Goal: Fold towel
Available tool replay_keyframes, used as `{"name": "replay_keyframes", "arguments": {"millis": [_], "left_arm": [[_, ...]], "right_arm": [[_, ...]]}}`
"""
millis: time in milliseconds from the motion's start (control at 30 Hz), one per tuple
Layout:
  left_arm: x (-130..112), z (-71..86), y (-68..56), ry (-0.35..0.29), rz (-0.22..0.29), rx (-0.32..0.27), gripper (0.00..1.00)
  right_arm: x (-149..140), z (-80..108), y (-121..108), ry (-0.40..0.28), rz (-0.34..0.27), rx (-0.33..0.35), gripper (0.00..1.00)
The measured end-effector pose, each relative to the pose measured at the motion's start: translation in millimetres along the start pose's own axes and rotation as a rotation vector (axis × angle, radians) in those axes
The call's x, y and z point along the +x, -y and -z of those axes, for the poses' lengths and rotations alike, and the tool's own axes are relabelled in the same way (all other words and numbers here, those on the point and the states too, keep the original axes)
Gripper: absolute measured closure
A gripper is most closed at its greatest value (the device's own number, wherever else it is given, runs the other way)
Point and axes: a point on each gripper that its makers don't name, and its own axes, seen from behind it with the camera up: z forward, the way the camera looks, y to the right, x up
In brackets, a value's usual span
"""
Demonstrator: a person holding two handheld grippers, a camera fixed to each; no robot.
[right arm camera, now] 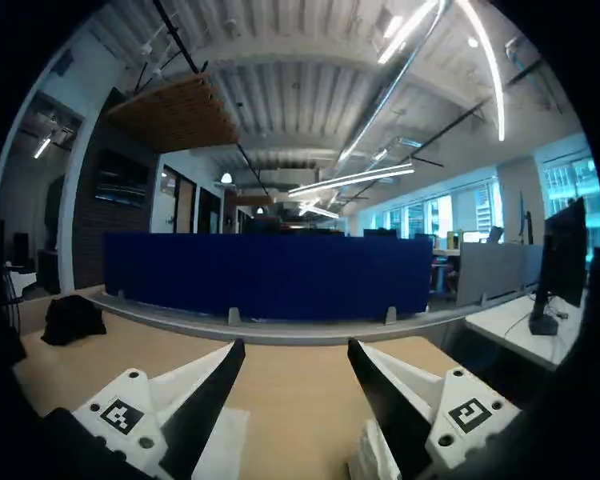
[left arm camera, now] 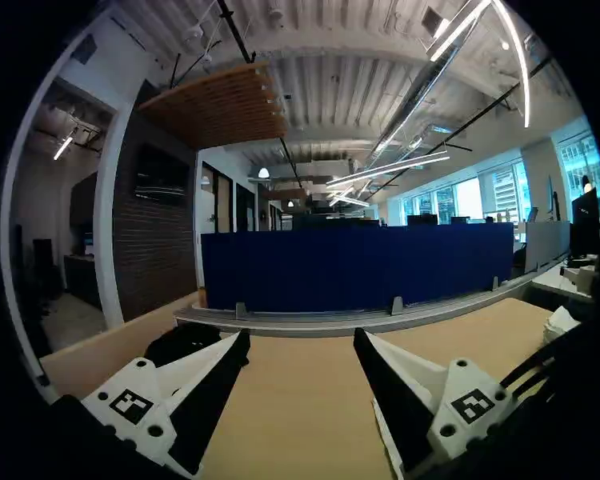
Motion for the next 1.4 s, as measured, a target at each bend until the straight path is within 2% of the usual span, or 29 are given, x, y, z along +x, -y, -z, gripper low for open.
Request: {"name": "replay_keyframes", "arguments": {"millis": [200,367,767,900,1100,1400], "left_arm": [[3,-1.8,-0.7,0.023,-0.002,-0.005,0.04],[1,-2.4,-5.7,0.055,-0.011,-0.031,0.04],[-1,4.2,-32.2,0.157,-0.049,-0.179,0.04],[0,8.6,-39.8,0.18,-0.06,-0.223,0.04],[-6,12.1,-41.3,0.202,-0.075,-0.239,0.04],[-31,18.6,-51.3,0.251,-0.11,-0.279,0.04]], "right_arm": [[17,1.1,0,0.021,-0.003,-0.005,0.0],[21,2.1,3,0.044,0.025,0.014,0.0],[18,10.1,53,0.149,0.12,0.202,0.0],[16,13.3,61,0.171,0.127,0.233,0.0],[6,16.2,73,0.203,0.135,0.27,0.0],[-19,19.1,86,0.255,0.157,0.312,0.0]]}}
